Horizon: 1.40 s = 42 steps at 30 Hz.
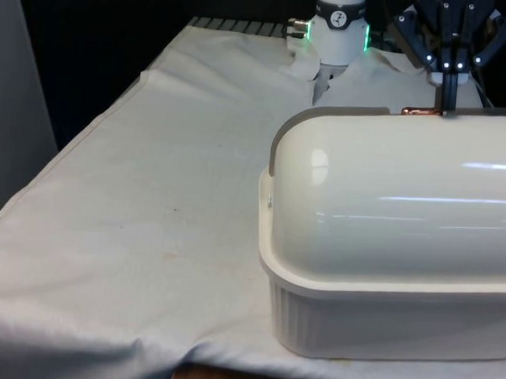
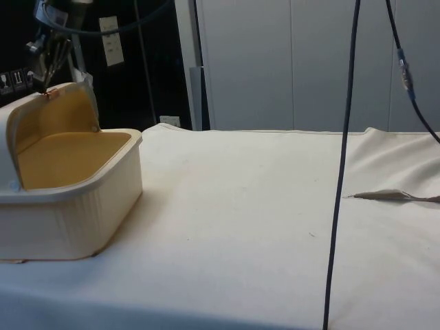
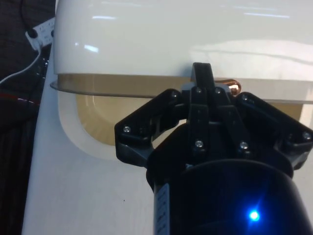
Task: Open the lid, then close it.
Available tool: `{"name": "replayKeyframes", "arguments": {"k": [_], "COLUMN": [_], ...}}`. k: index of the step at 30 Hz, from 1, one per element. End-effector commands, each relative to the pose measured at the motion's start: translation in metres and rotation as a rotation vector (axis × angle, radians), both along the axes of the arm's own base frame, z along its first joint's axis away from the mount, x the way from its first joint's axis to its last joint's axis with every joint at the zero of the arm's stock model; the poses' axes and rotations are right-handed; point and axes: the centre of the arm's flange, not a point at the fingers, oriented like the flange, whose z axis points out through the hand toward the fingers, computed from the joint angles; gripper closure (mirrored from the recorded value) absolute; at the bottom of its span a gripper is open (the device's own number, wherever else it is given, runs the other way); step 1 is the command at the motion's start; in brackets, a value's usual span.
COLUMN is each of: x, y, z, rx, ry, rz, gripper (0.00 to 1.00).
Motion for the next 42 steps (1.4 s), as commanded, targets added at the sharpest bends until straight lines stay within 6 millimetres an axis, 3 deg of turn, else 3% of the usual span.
{"name": "replayKeyframes", "arguments": {"k": [1, 18, 42], "x": [0.000, -0.001, -0.034], "y": [0.000, 0.000, 0.004], "z": [-0.001, -0.001, -0.024], "rx": [0.000, -0.001, -0.013], "ry": [0.001, 0.005, 0.164], "rz": [0.000, 0.001, 0.007], "gripper": [1.00, 1.00, 1.00]}}
